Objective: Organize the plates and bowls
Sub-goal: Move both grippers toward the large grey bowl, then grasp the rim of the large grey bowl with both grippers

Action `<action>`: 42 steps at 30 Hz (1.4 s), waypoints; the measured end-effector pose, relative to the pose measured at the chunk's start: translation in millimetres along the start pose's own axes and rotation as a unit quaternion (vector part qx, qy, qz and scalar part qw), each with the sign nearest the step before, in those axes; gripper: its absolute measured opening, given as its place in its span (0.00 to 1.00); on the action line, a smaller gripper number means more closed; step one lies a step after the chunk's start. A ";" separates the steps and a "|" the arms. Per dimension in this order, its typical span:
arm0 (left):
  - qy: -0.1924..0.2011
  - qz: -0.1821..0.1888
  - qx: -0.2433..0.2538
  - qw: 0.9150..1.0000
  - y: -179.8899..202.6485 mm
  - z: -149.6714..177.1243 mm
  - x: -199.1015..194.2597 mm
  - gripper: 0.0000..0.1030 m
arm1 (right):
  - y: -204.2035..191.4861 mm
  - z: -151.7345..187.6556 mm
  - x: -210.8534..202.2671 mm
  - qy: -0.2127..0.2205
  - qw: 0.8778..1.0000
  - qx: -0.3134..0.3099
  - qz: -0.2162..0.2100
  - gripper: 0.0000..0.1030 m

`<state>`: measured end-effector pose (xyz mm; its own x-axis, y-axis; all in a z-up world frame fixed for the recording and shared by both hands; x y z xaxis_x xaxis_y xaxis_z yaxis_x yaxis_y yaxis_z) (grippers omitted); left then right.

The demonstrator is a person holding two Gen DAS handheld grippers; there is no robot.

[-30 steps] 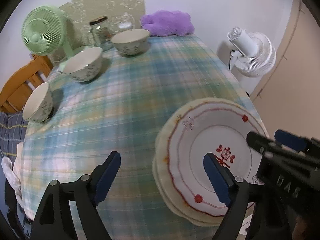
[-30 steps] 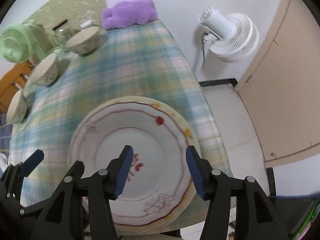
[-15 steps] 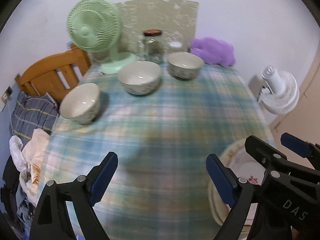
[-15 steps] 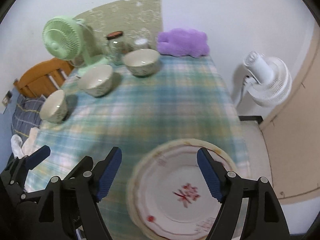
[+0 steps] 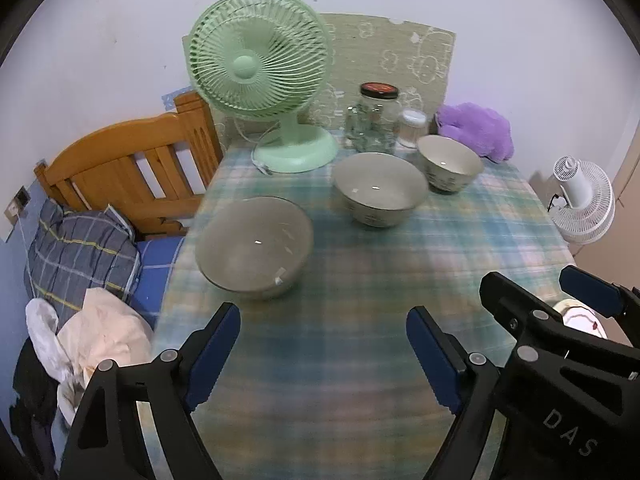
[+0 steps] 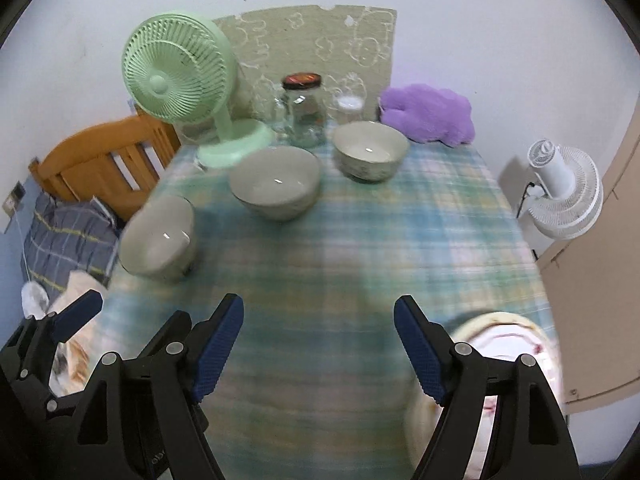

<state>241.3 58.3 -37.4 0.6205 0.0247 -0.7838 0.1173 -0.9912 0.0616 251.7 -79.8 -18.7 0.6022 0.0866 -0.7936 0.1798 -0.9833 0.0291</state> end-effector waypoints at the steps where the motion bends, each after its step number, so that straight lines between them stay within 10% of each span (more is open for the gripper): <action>1: 0.004 0.000 0.001 1.000 -9.4 -4.5 2.0 0.83 | -8.8 -3.8 1.6 0.007 1.000 0.004 0.002 0.78; 21: -0.014 -0.020 -0.017 1.000 -107.4 -55.7 97.7 0.71 | -105.8 -64.1 98.4 0.002 0.999 0.023 0.025 0.78; 35: -0.062 -0.009 -0.008 0.998 -113.1 -51.0 153.9 0.21 | -126.6 -62.2 165.6 -0.049 0.998 0.029 -0.006 0.32; 42: -0.065 -0.006 -0.002 0.998 -110.9 -52.4 157.7 0.19 | -133.2 -64.2 171.8 -0.059 0.998 0.018 -0.005 0.19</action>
<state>366.8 178.9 -135.5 0.5136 0.0197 -0.8578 0.1270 -0.9905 0.0533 381.1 76.3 -120.0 0.5040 0.0798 -0.8600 0.1563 -0.9877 0.0000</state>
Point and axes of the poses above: each gripper's, at about its wrist camera, not at the fingertips, and x roughly the way its jaws point, y to its right, z to its underside, the point moved 7 cm from there along x, roughly the way its jaws point, and after that the axes turned 5 degrees about -x, right-handed, at the moved point
